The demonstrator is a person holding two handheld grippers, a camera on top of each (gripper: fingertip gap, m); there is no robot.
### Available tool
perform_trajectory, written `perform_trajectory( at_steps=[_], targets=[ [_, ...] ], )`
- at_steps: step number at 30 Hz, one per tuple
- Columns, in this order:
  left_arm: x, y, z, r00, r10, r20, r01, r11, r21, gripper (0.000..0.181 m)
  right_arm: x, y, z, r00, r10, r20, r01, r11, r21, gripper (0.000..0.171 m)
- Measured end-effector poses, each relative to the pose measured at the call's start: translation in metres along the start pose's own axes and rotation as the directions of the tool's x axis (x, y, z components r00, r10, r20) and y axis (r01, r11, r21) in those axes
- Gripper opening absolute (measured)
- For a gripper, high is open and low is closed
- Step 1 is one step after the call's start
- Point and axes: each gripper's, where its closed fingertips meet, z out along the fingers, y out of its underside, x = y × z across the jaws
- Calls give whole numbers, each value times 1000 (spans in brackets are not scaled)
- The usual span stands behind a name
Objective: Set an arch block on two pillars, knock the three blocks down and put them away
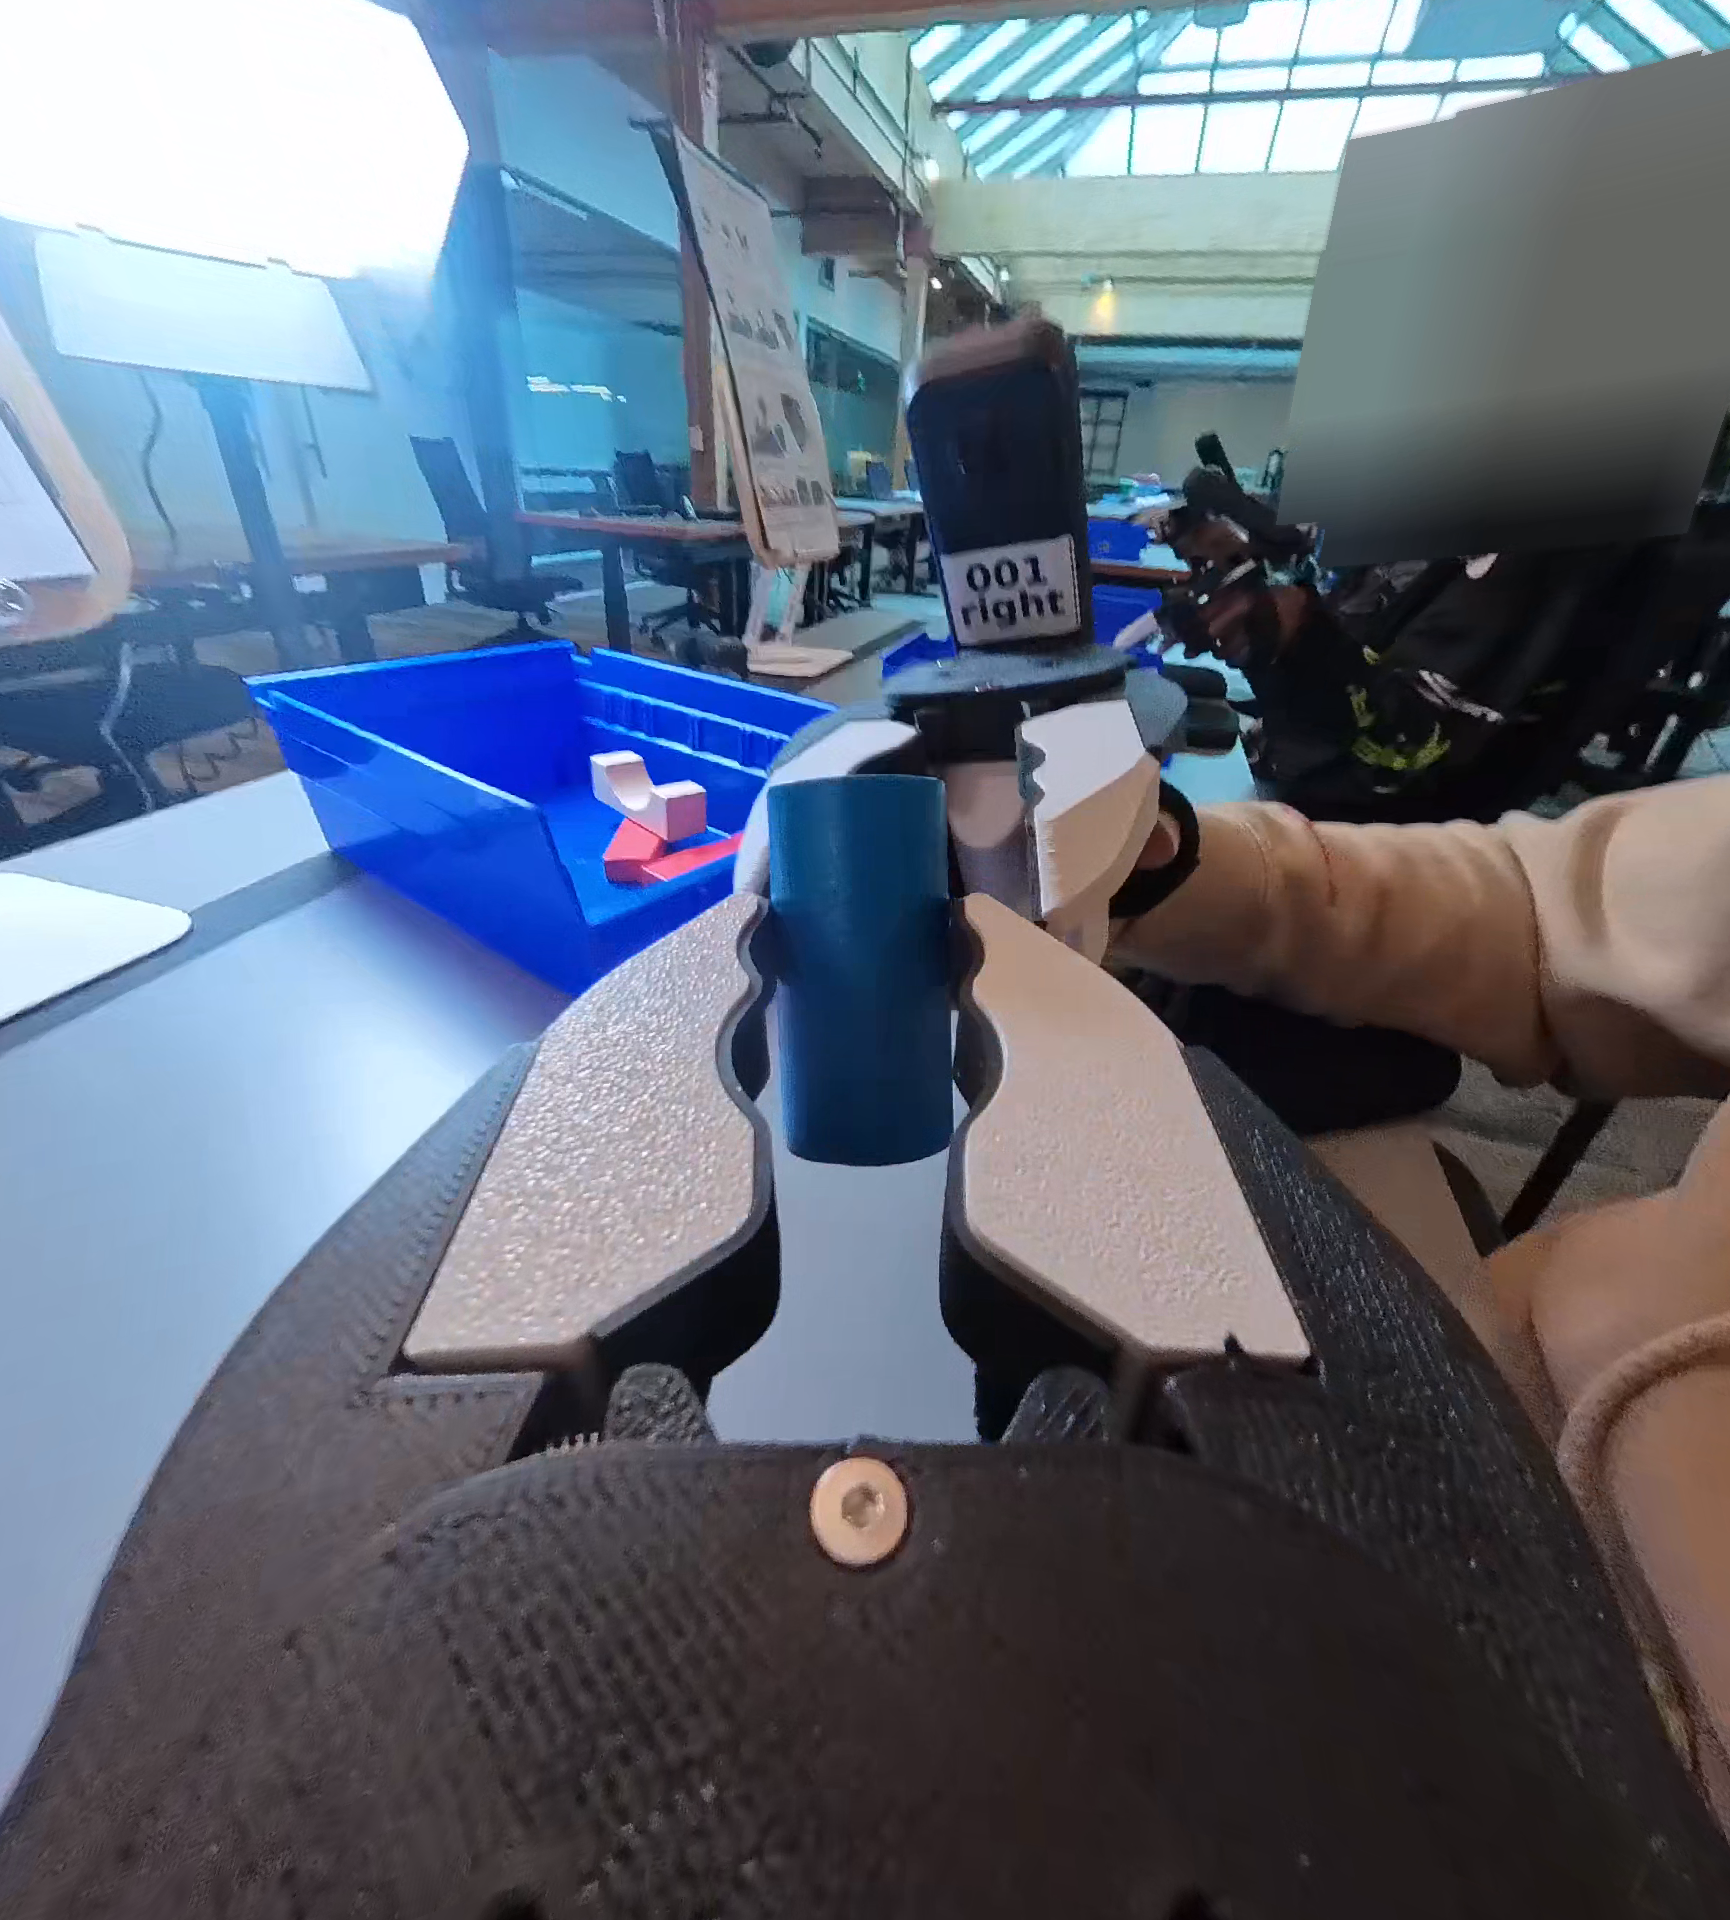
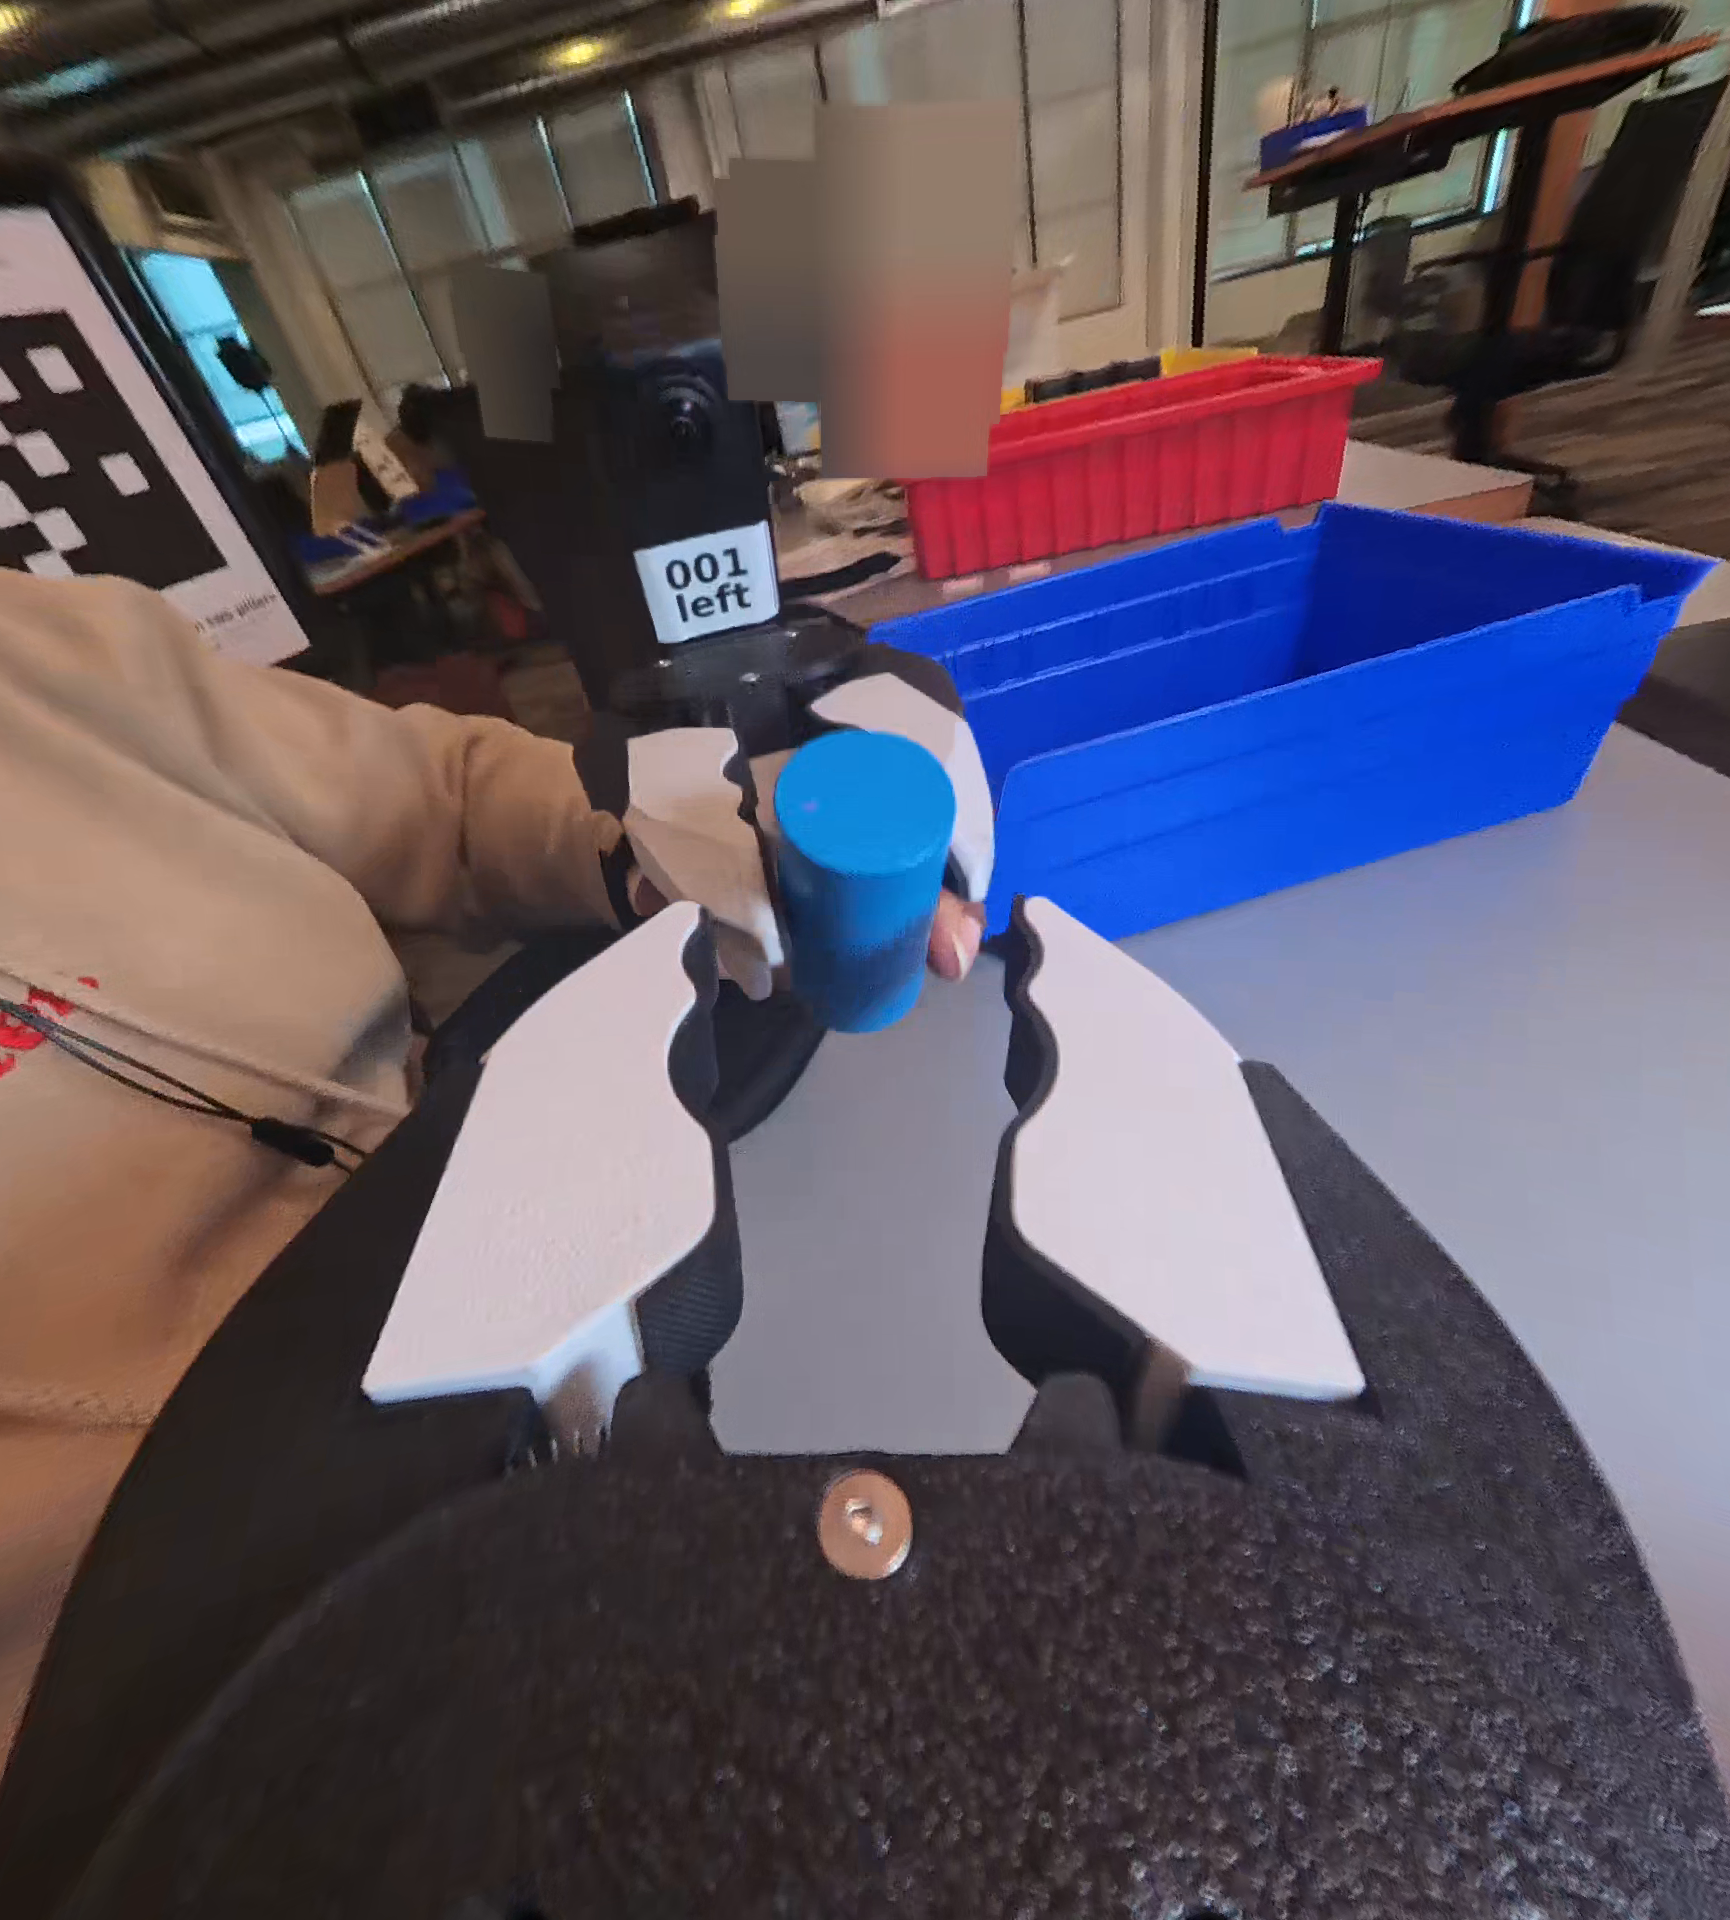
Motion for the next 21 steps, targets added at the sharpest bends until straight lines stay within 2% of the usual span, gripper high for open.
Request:
perform_trajectory(
  at_steps=[5, 8, 13, 16, 21],
  targets=[
    [3, 19, 3, 999, 23, -31, -25, 998, -58, 32, -1, 11, 5, 1000, -20, -12, 19, 998, -54, 53],
    [-2, 24, 4, 998, 69, 9, -68, 994, -89, 32, 2, 8, 2, 1000, -7, -27, 5, 999, -49, 47],
    [-10, 34, 5, 989, 133, 70, -122, 981, -149, 32, 17, 10, 2, 988, -28, -154, 13, 995, -97, 36],
    [-9, 43, 8, 982, 174, 72, -158, 968, -194, 32, 20, 22, 10, 978, -64, -201, 31, 986, -163, 35],
    [-13, 50, 9, 981, 175, 87, -153, 964, -220, 32, 26, 26, 12, 968, -67, -242, 24, 984, -176, 34]
  ],
)
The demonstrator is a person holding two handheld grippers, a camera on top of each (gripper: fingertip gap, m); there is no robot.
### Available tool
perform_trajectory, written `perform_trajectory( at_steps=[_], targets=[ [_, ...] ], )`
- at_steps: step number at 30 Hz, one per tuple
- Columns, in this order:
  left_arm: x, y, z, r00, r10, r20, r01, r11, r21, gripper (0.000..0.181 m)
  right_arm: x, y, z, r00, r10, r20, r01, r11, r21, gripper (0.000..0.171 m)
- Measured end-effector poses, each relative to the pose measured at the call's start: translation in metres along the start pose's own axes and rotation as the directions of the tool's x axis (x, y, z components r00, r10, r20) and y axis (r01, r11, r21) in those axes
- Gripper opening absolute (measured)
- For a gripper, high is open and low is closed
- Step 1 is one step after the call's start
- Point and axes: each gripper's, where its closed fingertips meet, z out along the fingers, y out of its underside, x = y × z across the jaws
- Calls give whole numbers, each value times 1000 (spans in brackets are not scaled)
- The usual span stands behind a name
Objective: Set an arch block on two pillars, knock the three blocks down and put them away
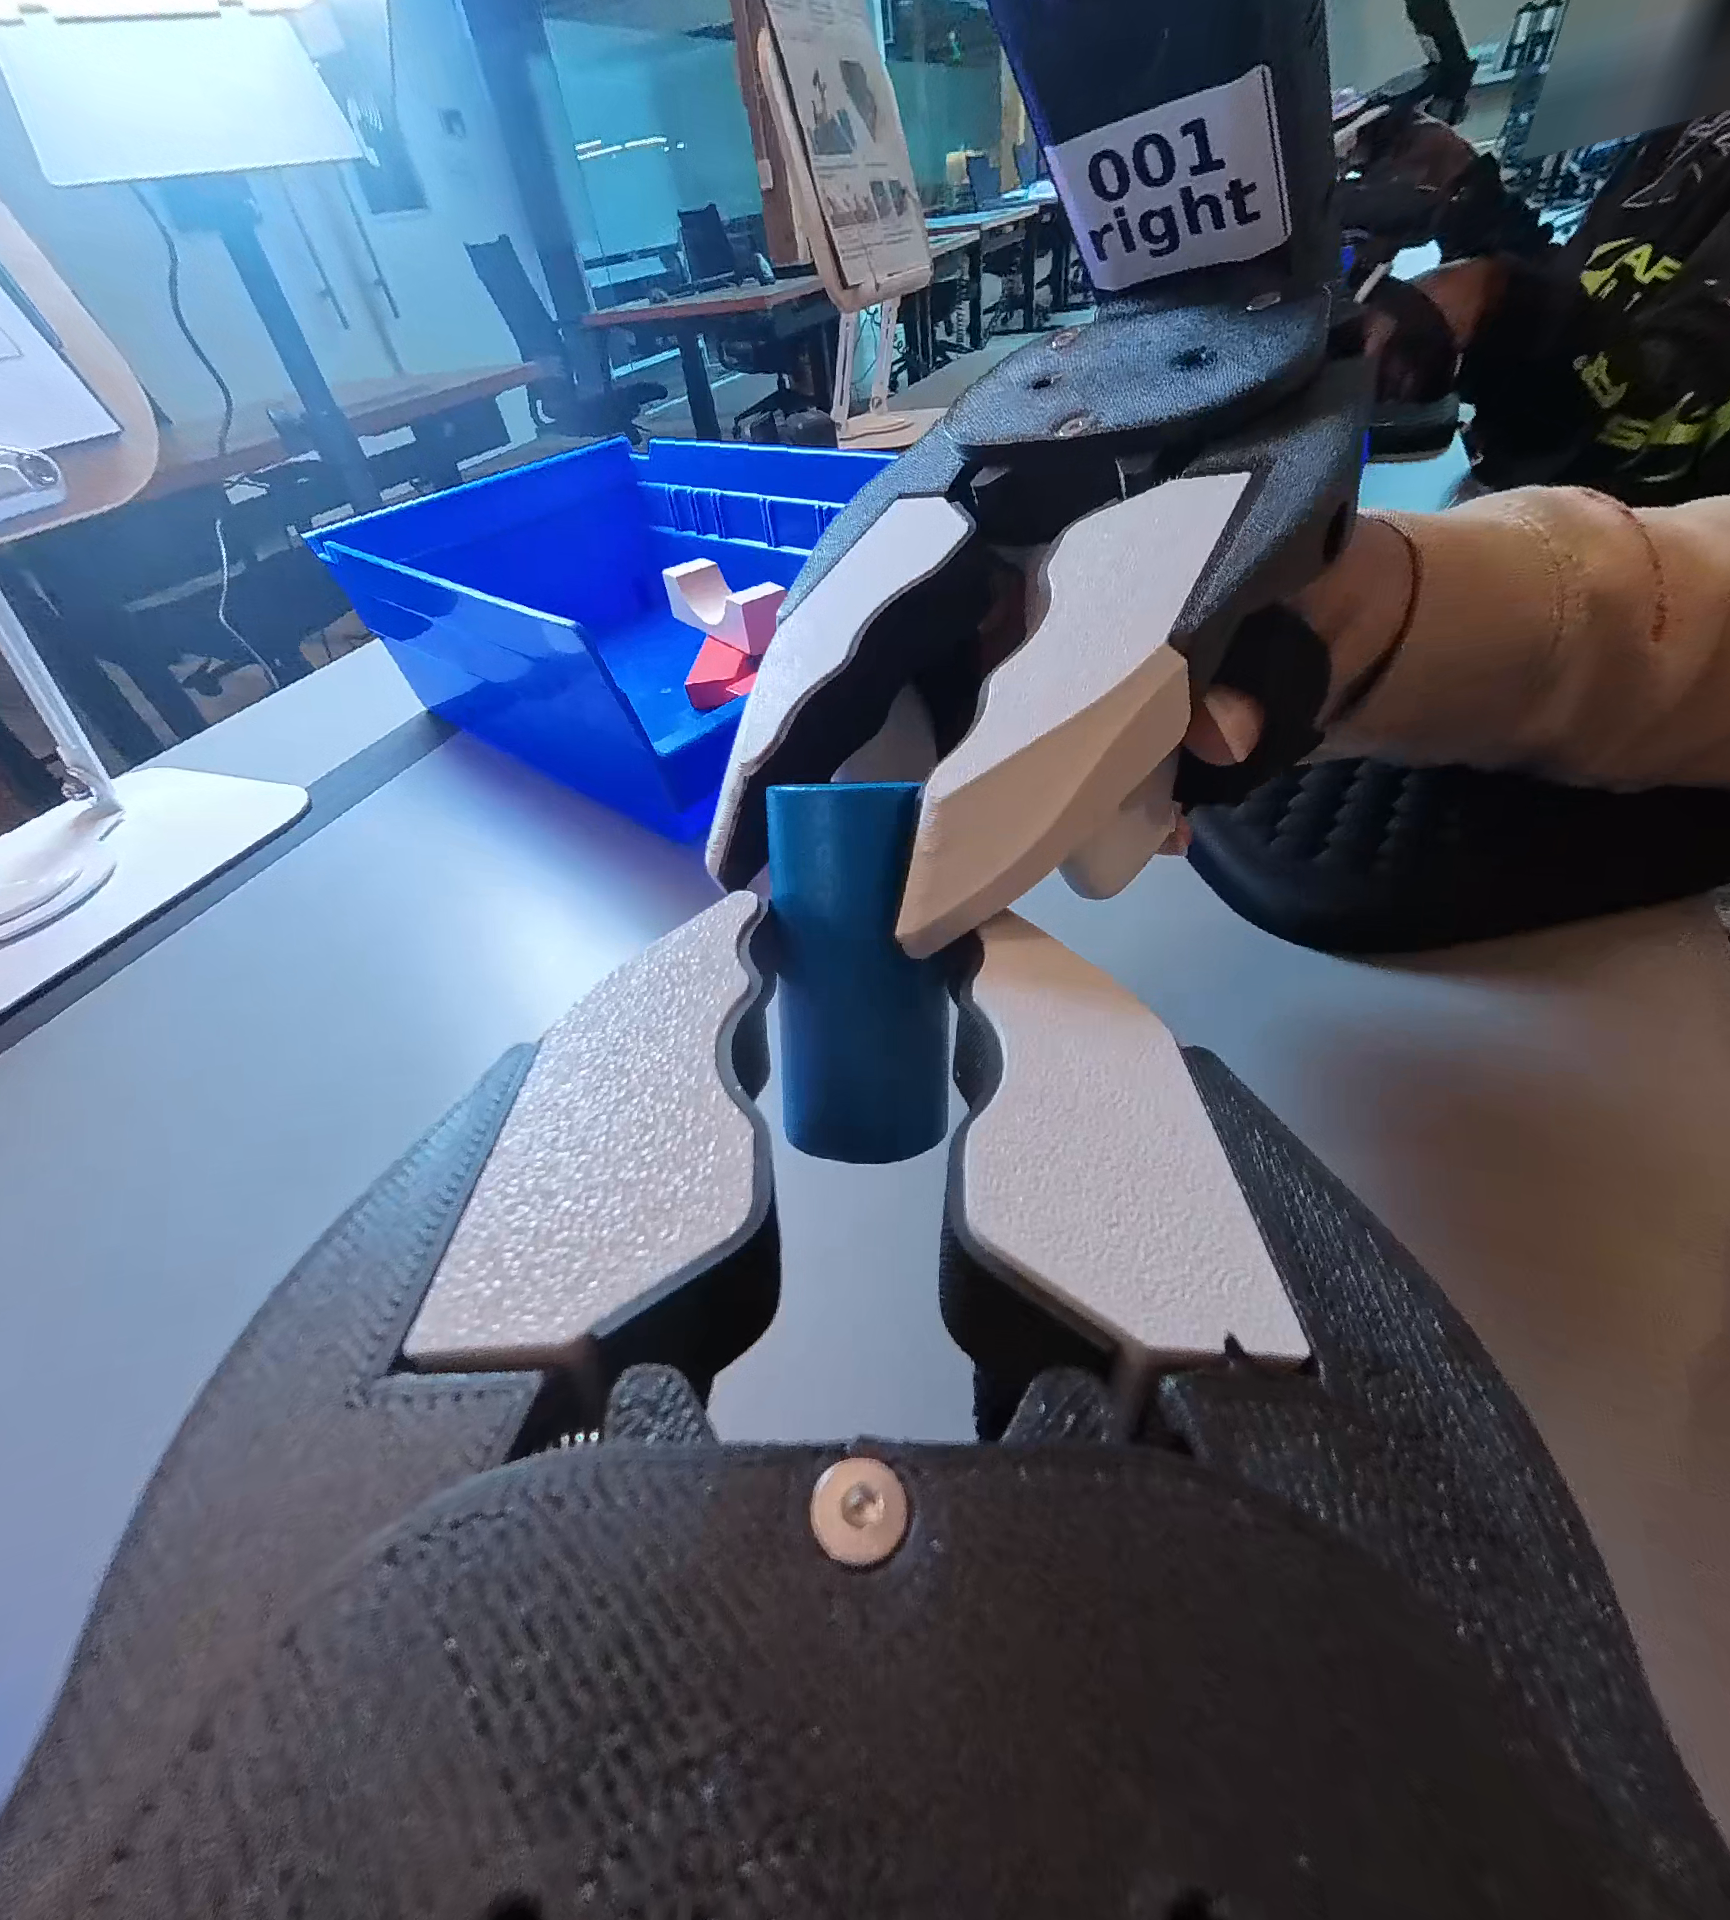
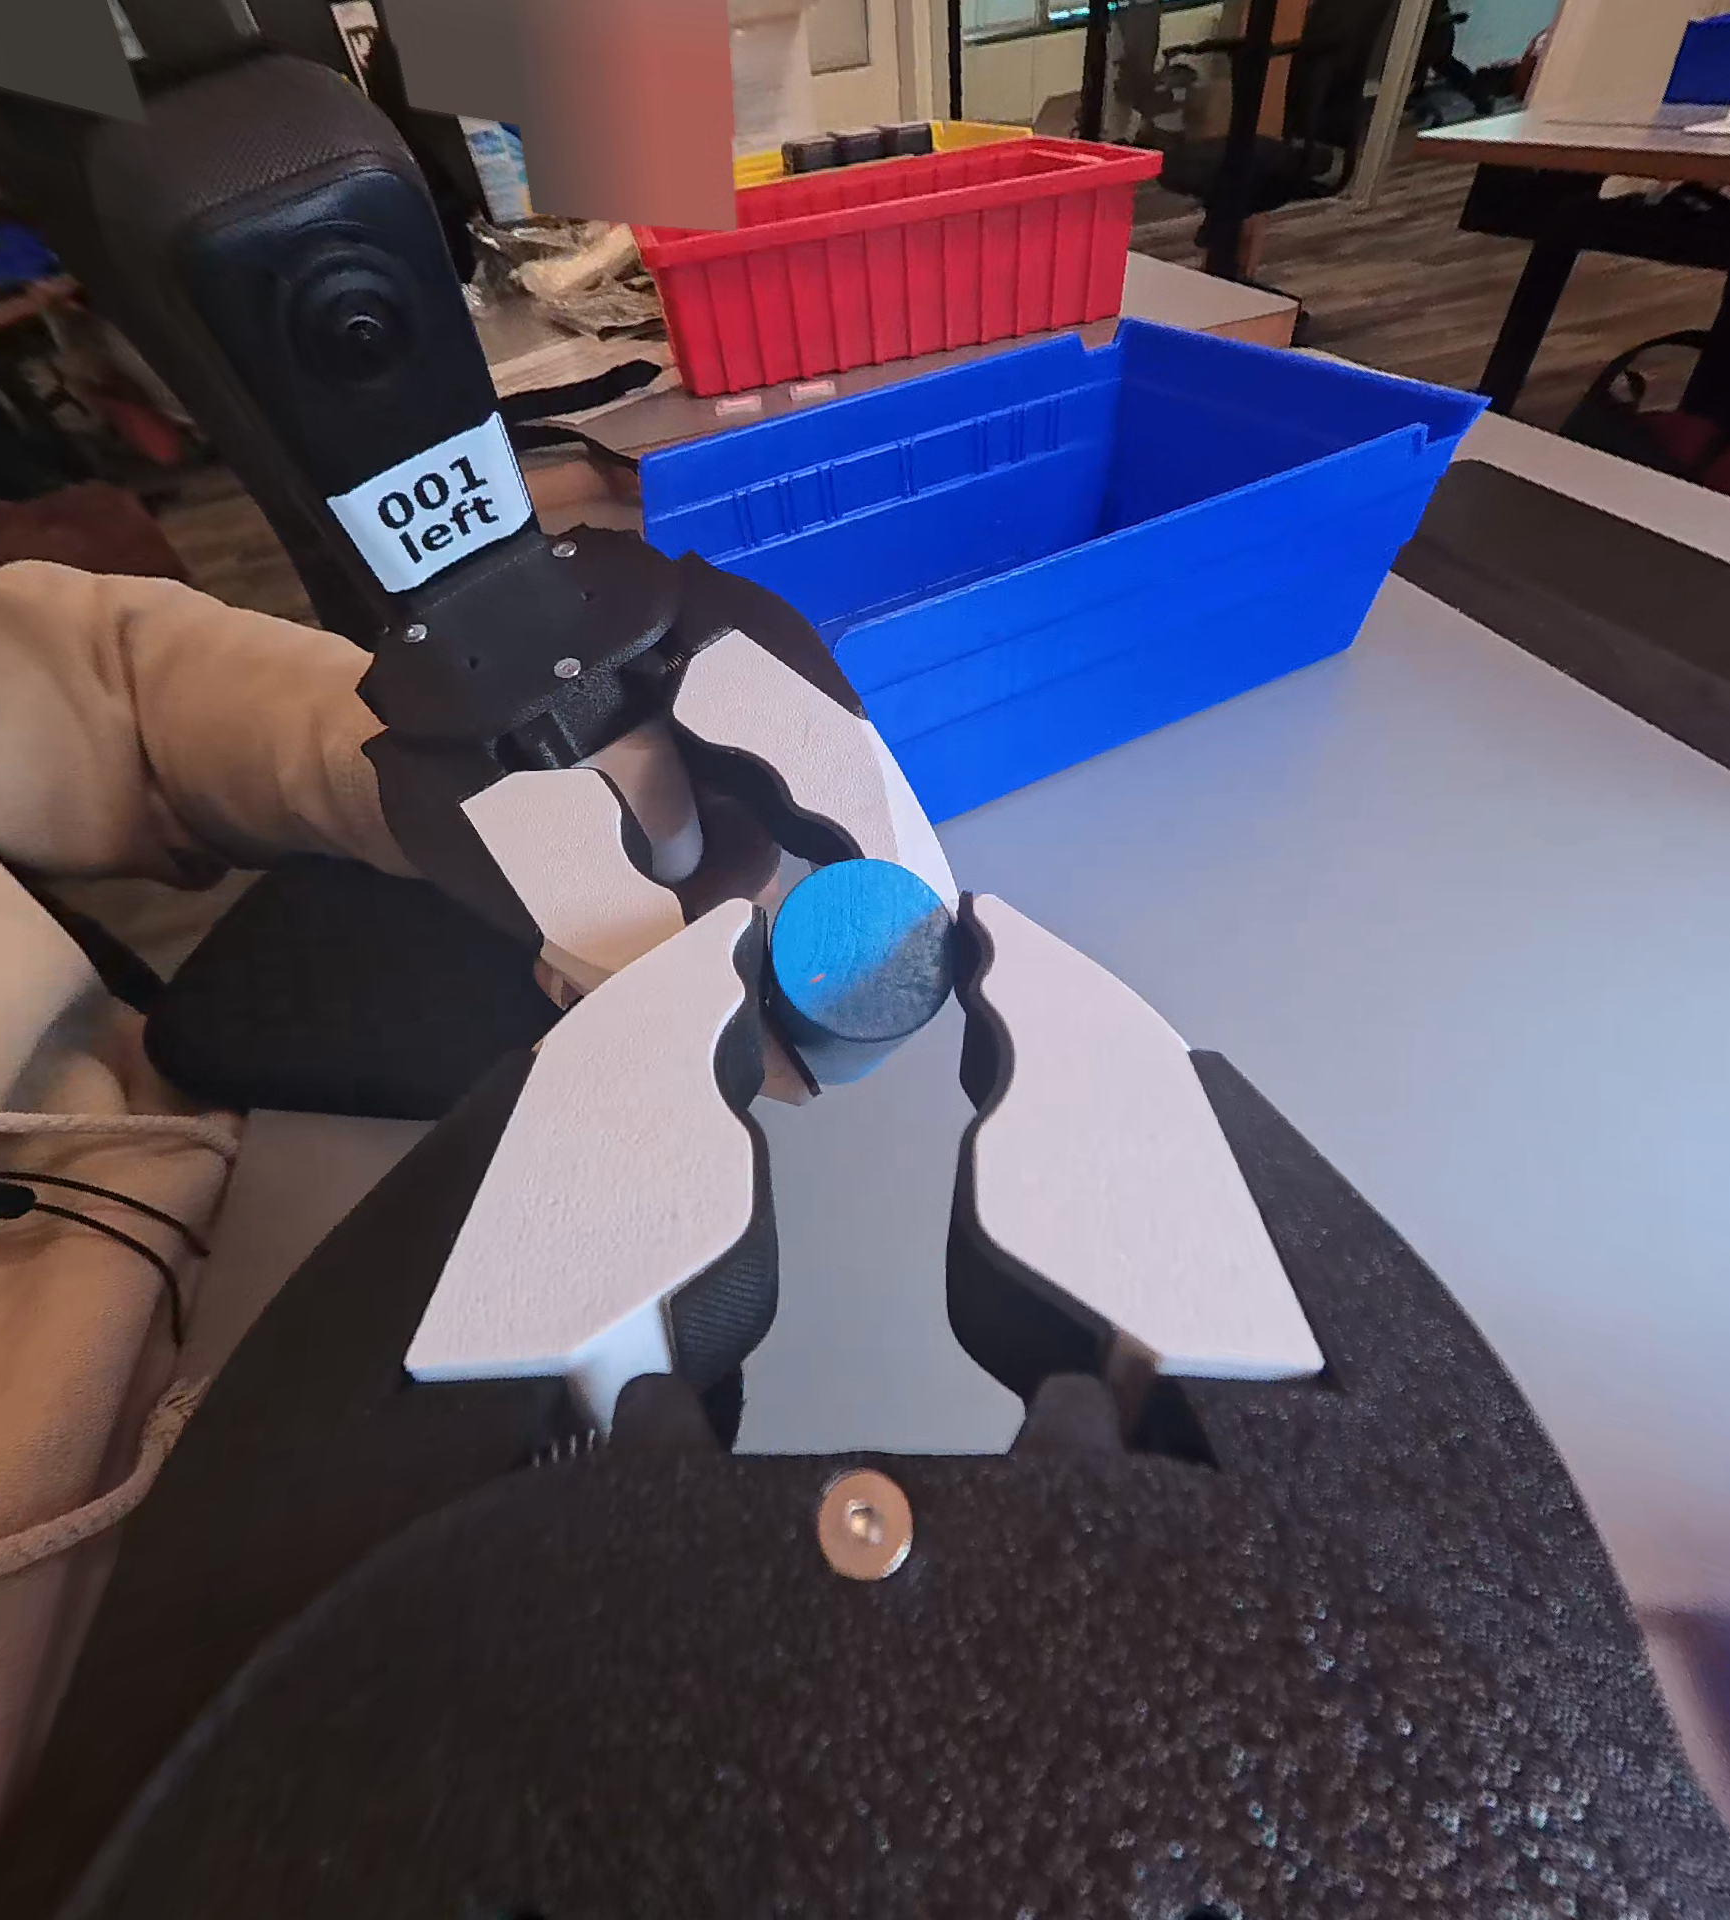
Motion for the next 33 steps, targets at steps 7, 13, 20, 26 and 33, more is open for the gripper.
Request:
perform_trajectory(
  at_steps=[7, 13, 20, 26, 33],
  targets=[
    [-5, 1, 0, 1000, 0, 27, 0, 1000, 13, 33, 12, 2, -5, 999, 8, -42, -10, 1000, -25, 34],
    [-17, 3, -1, 997, -42, 65, 41, 999, 19, 42, 89, 41, -31, 940, -1, -340, -73, 976, -203, 34],
    [-14, 6, 2, 998, -9, 62, 9, 1000, 1, 40, 122, 76, -37, 890, -31, -454, -143, 928, -345, 34],
    [-11, 1, 0, 999, -20, 44, 19, 1000, 21, 40, 126, 76, -30, 879, -106, -465, -76, 932, -355, 35],
    [-14, -26, -13, 998, -7, 56, 0, 994, 110, 43, 127, 84, -23, 883, -140, -447, -55, 916, -397, 52]
  ],
)
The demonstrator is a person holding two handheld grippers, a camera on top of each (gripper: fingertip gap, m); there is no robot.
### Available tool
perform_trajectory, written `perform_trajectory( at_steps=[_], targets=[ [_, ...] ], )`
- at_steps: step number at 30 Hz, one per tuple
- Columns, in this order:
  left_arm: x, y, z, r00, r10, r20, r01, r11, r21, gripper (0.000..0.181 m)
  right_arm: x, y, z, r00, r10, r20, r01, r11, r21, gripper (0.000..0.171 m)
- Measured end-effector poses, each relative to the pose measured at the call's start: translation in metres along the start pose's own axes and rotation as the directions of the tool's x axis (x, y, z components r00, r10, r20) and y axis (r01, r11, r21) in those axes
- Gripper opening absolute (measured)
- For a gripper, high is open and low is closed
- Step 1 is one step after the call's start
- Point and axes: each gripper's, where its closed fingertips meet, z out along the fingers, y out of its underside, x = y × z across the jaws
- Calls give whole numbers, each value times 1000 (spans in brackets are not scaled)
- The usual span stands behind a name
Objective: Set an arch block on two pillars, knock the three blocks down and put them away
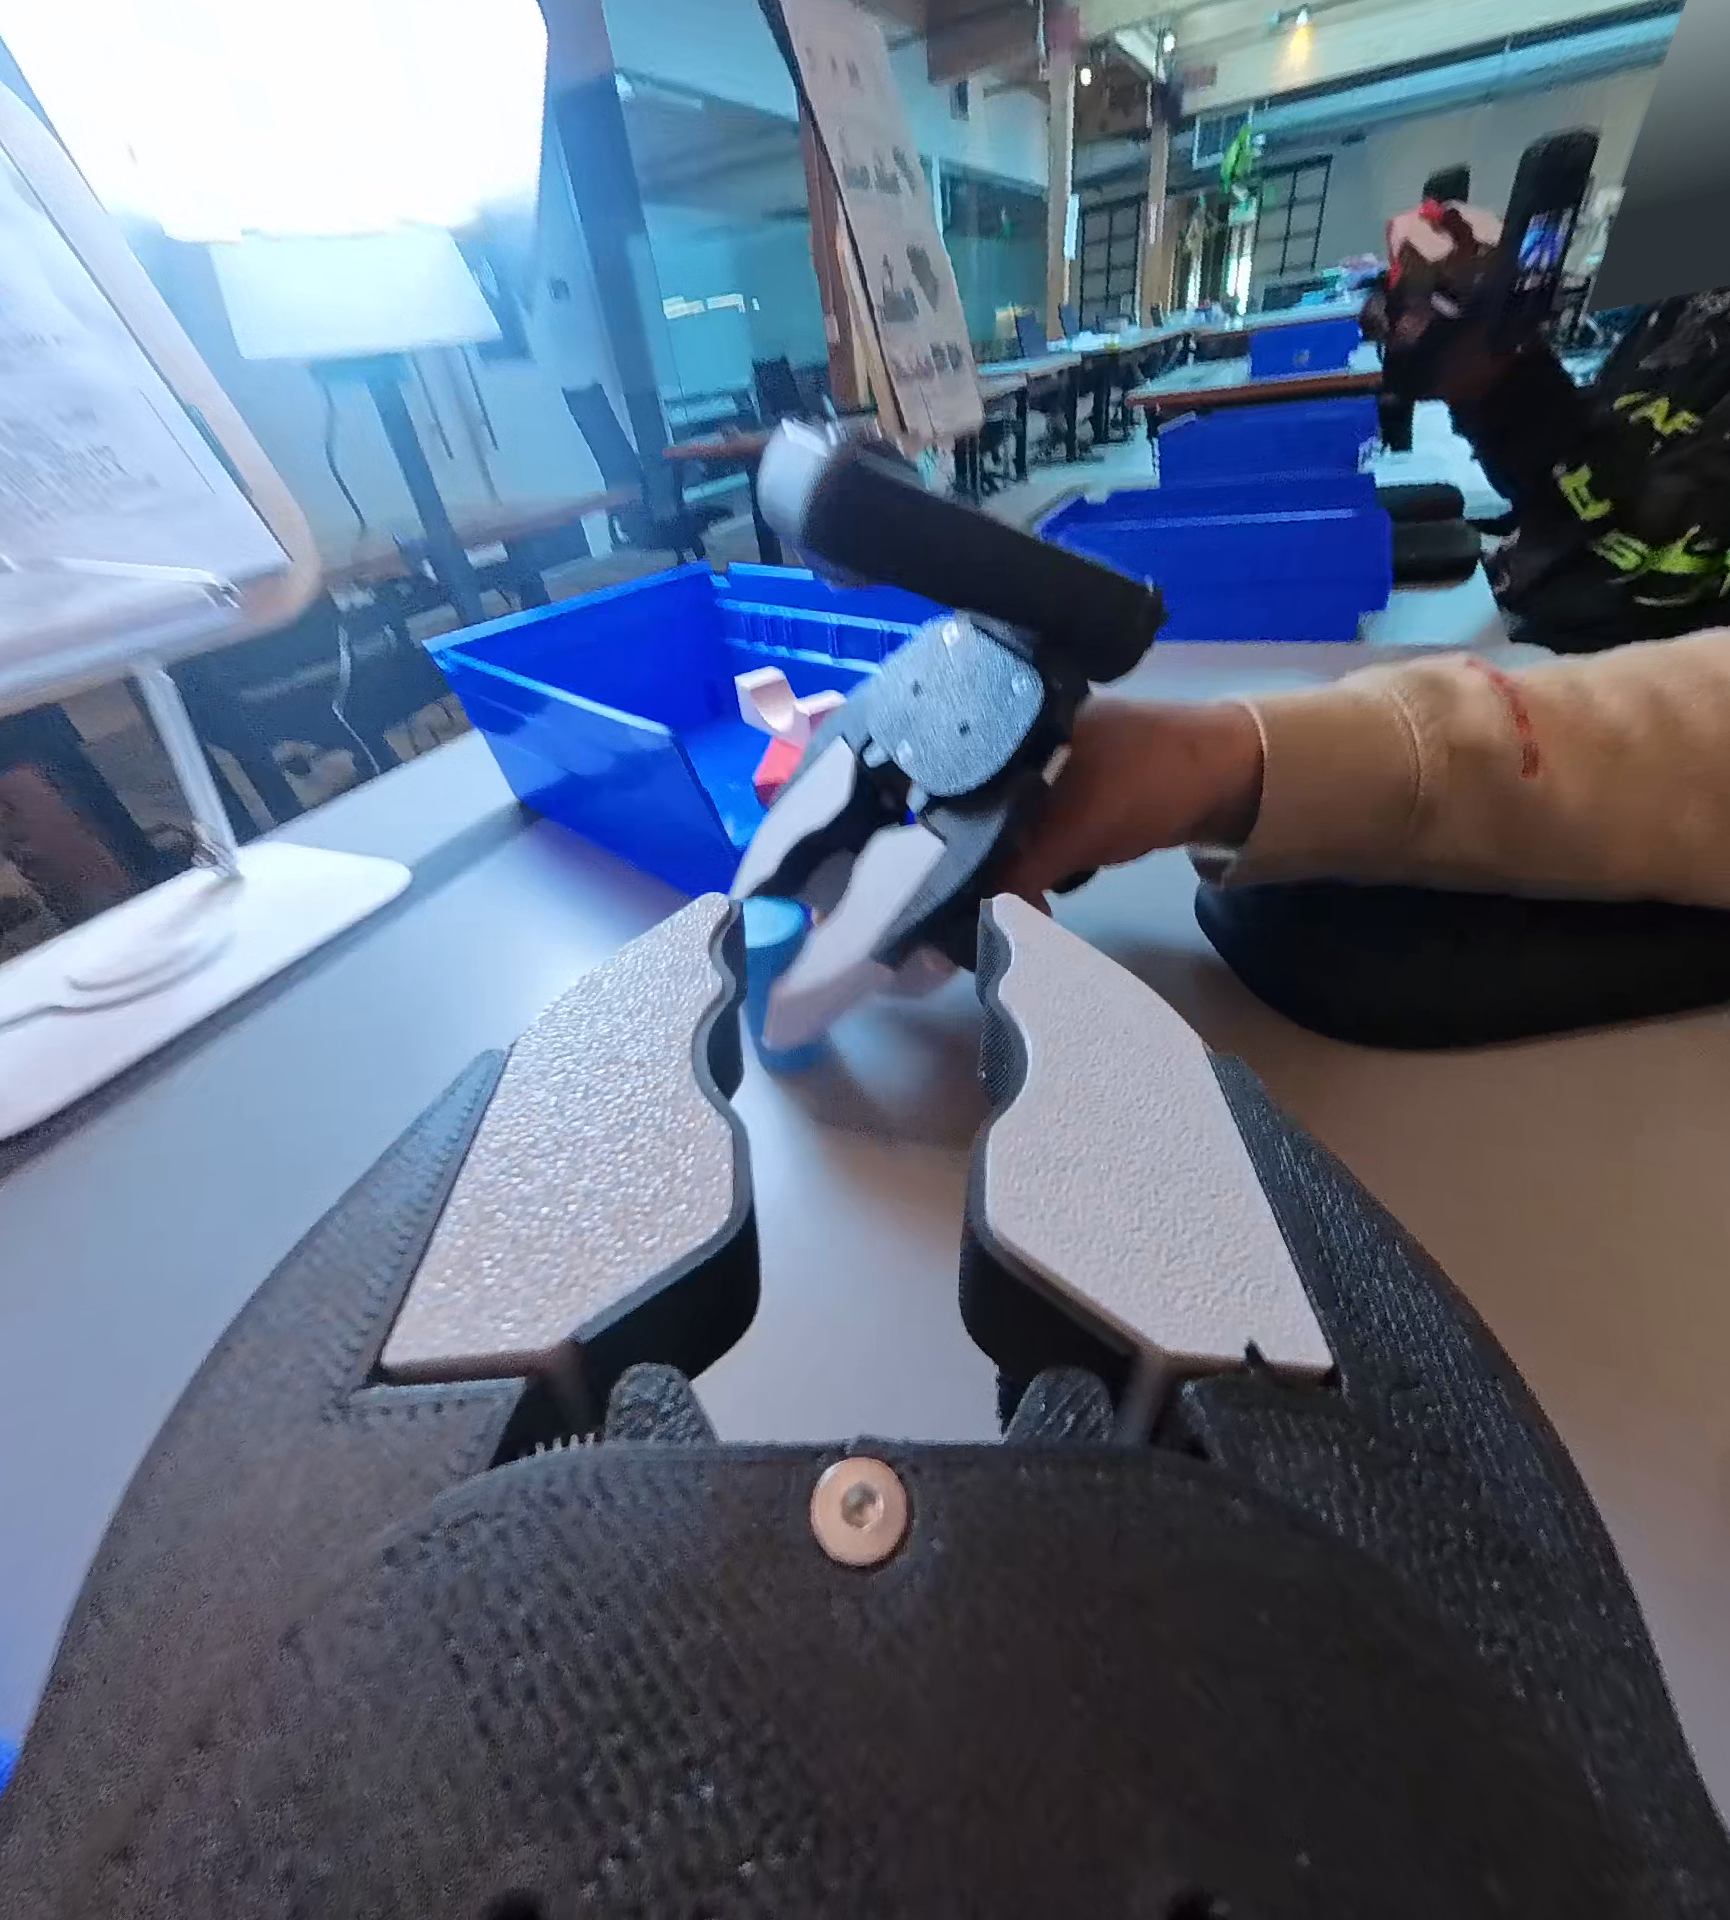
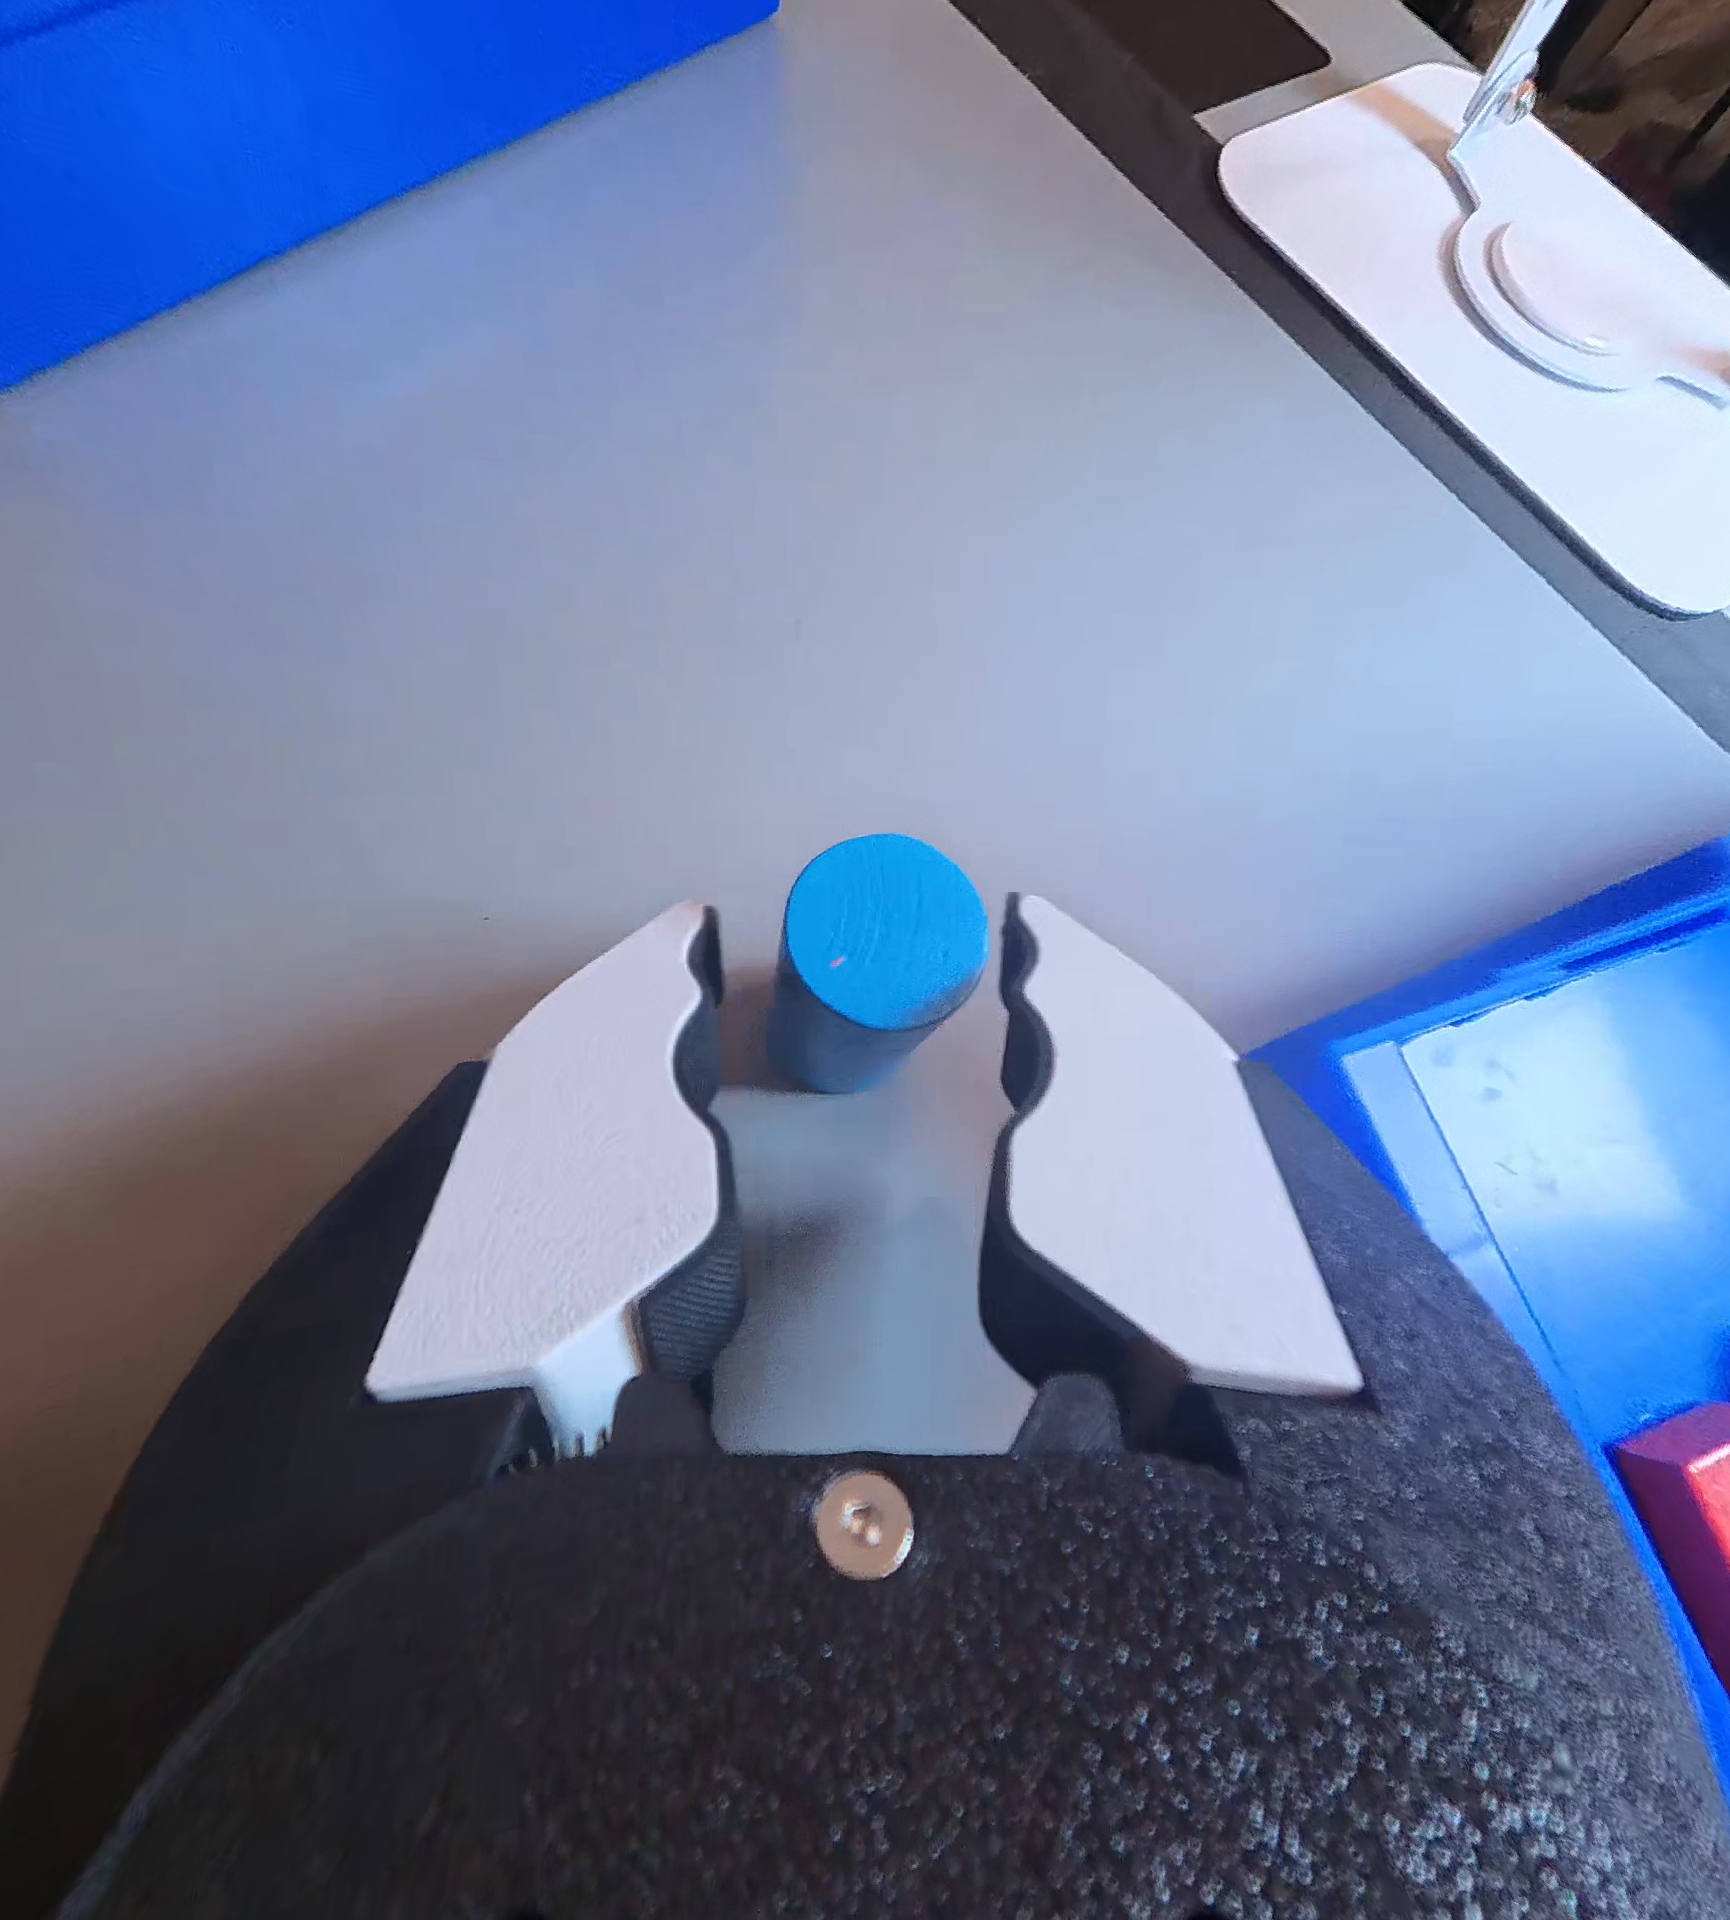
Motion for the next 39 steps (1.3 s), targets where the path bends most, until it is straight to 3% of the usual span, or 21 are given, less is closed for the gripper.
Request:
perform_trajectory(
  at_steps=[5, 8, 11, 15, 18, 20, 22, 23, 24, 26, 28, 30, 34, 36, 39],
  targets=[
    [-74, -82, -66, 972, 49, 232, -80, 989, 127, 39, 0, -24, -23, 1000, 17, 8, -18, 990, 143, 68],
    [-127, -91, -115, 951, -1, 308, -10, 999, 33, 38, 3, -40, -41, 999, 33, 14, -36, 972, 232, 66],
    [-163, -47, -139, 946, -20, 323, 97, 970, -223, 31, 7, -45, -49, 998, 56, 23, -60, 961, 271, 63],
    [-165, 47, -138, 961, -112, 252, 245, 765, -595, 53, 4, -42, -45, 995, 83, 62, -96, 960, 262, 60],
    [-166, 106, -130, 986, -74, 152, 165, 592, -789, 77, -1, -38, -41, 994, 70, 79, -88, 965, 248, 59],
    [-166, 132, -123, 995, -60, 76, 96, 509, -855, 84, -3, -36, -40, 996, 53, 77, -70, 968, 242, 58],
    [-155, 146, -115, 991, -131, -6, 57, 474, -879, 97, -4, -35, -39, 997, 37, 72, -52, 971, 234, 56],
    [-153, 150, -108, 990, -141, -30, 43, 487, -873, 95, -4, -33, -38, 997, 30, 70, -45, 973, 228, 54],
    [-156, 154, -105, 993, -116, -30, 30, 485, -874, 80, -4, -32, -37, 997, 24, 67, -39, 974, 222, 53],
    [-159, 157, -108, 996, -83, -27, 15, 461, -887, 77, -5, -30, -36, 998, 18, 61, -30, 976, 215, 52],
    [-164, 150, -118, 1000, 3, -15, -14, 444, -896, 76, -6, -32, -37, 998, 17, 67, -31, 974, 225, 51],
    [-174, 127, -126, 992, 120, 43, -22, 495, -868, 76, -10, -37, -40, 996, 21, 84, -42, 966, 255, 51],
    [-193, 33, -128, 855, 436, 280, -134, 708, -693, 75, -30, -57, -53, 981, 33, 189, -100, 930, 353, 51],
    [-166, -14, -115, 788, 530, 314, -311, 782, -540, 76, -45, -69, -61, 964, 34, 262, -141, 905, 401, 51],
    [-107, -42, -85, 690, 657, 303, -547, 748, -375, 75, -72, -83, -74, 924, 12, 382, -196, 873, 446, 51]
  ],
)
